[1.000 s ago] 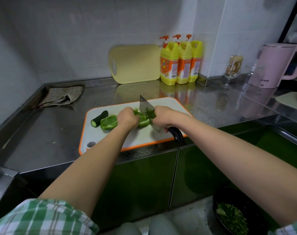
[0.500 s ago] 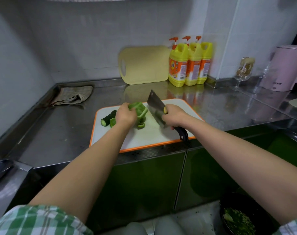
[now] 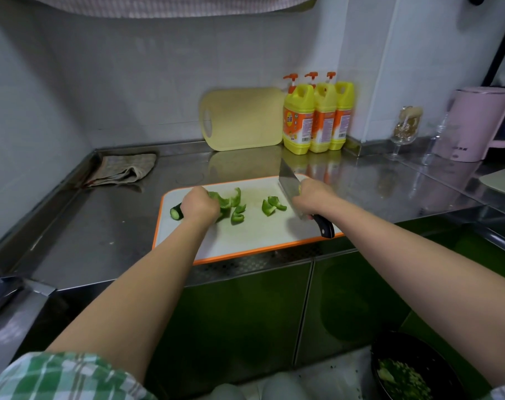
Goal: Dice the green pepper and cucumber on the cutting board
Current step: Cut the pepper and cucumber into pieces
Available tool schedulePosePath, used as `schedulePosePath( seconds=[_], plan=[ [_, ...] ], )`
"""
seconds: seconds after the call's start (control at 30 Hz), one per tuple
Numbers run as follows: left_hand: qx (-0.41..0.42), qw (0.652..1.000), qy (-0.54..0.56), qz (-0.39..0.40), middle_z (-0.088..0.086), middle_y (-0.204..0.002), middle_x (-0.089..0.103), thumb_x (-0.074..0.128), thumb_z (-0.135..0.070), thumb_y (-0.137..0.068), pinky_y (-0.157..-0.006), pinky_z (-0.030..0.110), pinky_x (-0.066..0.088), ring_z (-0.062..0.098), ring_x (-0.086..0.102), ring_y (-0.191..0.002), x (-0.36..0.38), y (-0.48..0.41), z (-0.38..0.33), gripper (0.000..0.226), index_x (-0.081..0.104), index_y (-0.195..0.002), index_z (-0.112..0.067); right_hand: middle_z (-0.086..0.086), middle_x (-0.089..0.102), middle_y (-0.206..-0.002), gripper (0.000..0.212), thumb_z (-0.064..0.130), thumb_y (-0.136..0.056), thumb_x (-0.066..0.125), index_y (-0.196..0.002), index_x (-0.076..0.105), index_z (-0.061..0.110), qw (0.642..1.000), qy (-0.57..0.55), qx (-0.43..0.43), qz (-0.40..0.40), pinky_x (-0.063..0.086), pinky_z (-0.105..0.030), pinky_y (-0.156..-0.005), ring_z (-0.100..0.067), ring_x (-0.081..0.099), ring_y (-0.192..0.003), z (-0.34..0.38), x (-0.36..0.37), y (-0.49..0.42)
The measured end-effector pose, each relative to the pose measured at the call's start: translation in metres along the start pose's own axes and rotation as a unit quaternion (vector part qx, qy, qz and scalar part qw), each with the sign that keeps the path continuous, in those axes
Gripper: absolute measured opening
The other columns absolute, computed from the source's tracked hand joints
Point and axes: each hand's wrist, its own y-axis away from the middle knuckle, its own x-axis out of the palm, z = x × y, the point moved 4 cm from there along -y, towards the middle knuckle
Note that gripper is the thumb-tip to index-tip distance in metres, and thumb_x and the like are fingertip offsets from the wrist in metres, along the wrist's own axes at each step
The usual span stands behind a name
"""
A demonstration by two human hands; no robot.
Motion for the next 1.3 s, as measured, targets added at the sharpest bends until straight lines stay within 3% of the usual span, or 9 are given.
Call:
schedulePosePath(
  seconds=[0.2, 0.33, 0.47, 0.6, 0.77, 0.9, 1.0, 1.17, 1.3],
  plan=[
    [0.031, 0.989, -0.138, -0.042, 0.021, -0.133, 0.051, 0.051, -0.036, -0.094, -0.100, 0.039, 0.034, 0.039, 0.040, -0.124, -0.011, -0.001, 0.005, 0.041, 0.059, -0.126, -0.012, -0.004, 0.057, -0.063, 0.011, 0.007, -0.084, 0.052, -0.093, 0.058, 0.008, 0.998, 0.065, -0.001, 0.020, 0.040, -0.026, -0.055, -0.020, 0.057, -0.060, 0.010, 0.005, 0.006],
    [0.030, 0.990, -0.132, 0.034, 0.017, -0.132, 0.052, 0.049, -0.058, -0.091, -0.099, 0.041, 0.041, 0.037, 0.048, -0.120, -0.001, -0.005, 0.014, 0.056, 0.059, -0.127, -0.016, -0.006, 0.063, -0.080, 0.019, 0.015, -0.088, 0.050, -0.103, 0.059, 0.009, 0.997, 0.070, -0.027, 0.016, 0.041, -0.027, -0.061, -0.027, 0.062, -0.080, 0.024, 0.012, 0.009],
    [0.023, 0.990, -0.137, 0.029, 0.016, -0.126, 0.058, 0.045, -0.063, -0.090, -0.092, 0.040, 0.042, 0.036, 0.052, -0.116, 0.001, -0.010, 0.017, 0.061, 0.062, -0.121, -0.014, -0.012, 0.065, -0.105, 0.006, 0.017, -0.090, 0.049, -0.091, 0.052, 0.012, 0.995, 0.081, -0.055, 0.012, 0.039, -0.029, -0.070, -0.031, 0.057, -0.088, 0.040, 0.018, 0.015],
    [0.032, 0.986, -0.164, 0.021, 0.019, -0.124, 0.058, 0.043, -0.064, -0.091, -0.092, 0.040, 0.039, 0.037, 0.047, -0.119, 0.002, -0.013, 0.016, 0.062, 0.063, -0.118, -0.012, -0.009, 0.062, -0.088, 0.006, 0.016, -0.088, 0.050, -0.084, 0.050, 0.012, 0.995, 0.058, -0.072, 0.033, 0.042, -0.028, -0.070, -0.030, 0.061, -0.086, 0.052, 0.025, 0.018],
    [0.029, 0.981, -0.190, 0.000, 0.023, -0.128, 0.053, 0.042, -0.069, -0.089, -0.096, 0.040, 0.037, 0.038, 0.042, -0.123, -0.003, -0.008, 0.021, 0.069, 0.059, -0.121, -0.010, -0.004, 0.059, -0.055, 0.015, 0.010, -0.083, 0.050, -0.069, 0.056, 0.010, 0.996, 0.027, -0.068, 0.044, 0.043, -0.024, -0.053, -0.018, 0.057, -0.052, 0.051, 0.024, 0.014],
    [0.027, 0.984, -0.173, 0.036, 0.023, -0.117, 0.059, 0.042, -0.073, -0.086, -0.077, 0.038, 0.039, 0.038, 0.052, -0.110, 0.000, -0.014, 0.022, 0.073, 0.063, -0.108, -0.006, -0.008, 0.060, -0.058, 0.018, 0.006, -0.083, 0.049, -0.067, 0.056, 0.008, 0.995, 0.036, -0.078, 0.057, 0.052, -0.028, -0.060, -0.024, 0.061, -0.056, 0.053, 0.027, 0.014],
    [0.025, 0.985, -0.163, 0.054, 0.022, -0.111, 0.064, 0.044, -0.071, -0.086, -0.076, 0.037, 0.042, 0.038, 0.057, -0.103, -0.001, -0.014, 0.020, 0.073, 0.063, -0.105, -0.003, -0.012, 0.059, -0.060, 0.018, -0.001, -0.080, 0.052, -0.062, 0.055, 0.004, 0.991, 0.054, -0.087, 0.082, 0.056, -0.036, -0.073, -0.031, 0.062, -0.063, 0.055, 0.028, 0.015],
    [0.002, 0.990, -0.125, 0.070, 0.020, -0.129, 0.055, 0.043, -0.066, -0.091, -0.083, 0.040, 0.043, 0.038, 0.053, -0.117, 0.000, -0.009, 0.011, 0.077, 0.040, -0.136, -0.003, -0.014, 0.055, -0.059, 0.016, -0.003, -0.083, 0.051, -0.068, 0.056, 0.000, 0.990, 0.039, -0.089, 0.105, 0.049, -0.032, -0.062, -0.025, 0.053, -0.051, 0.052, 0.026, 0.013],
    [-0.003, 0.991, -0.103, 0.080, 0.020, -0.131, 0.051, 0.052, -0.062, -0.088, -0.086, 0.040, 0.040, 0.037, 0.048, -0.119, 0.007, -0.010, 0.011, 0.066, 0.042, -0.135, -0.017, -0.013, 0.054, -0.058, 0.006, -0.005, -0.081, 0.056, -0.076, 0.058, -0.003, 0.989, 0.045, -0.085, 0.111, 0.045, -0.029, -0.054, -0.024, 0.051, -0.050, 0.051, 0.025, 0.014]
  ],
)
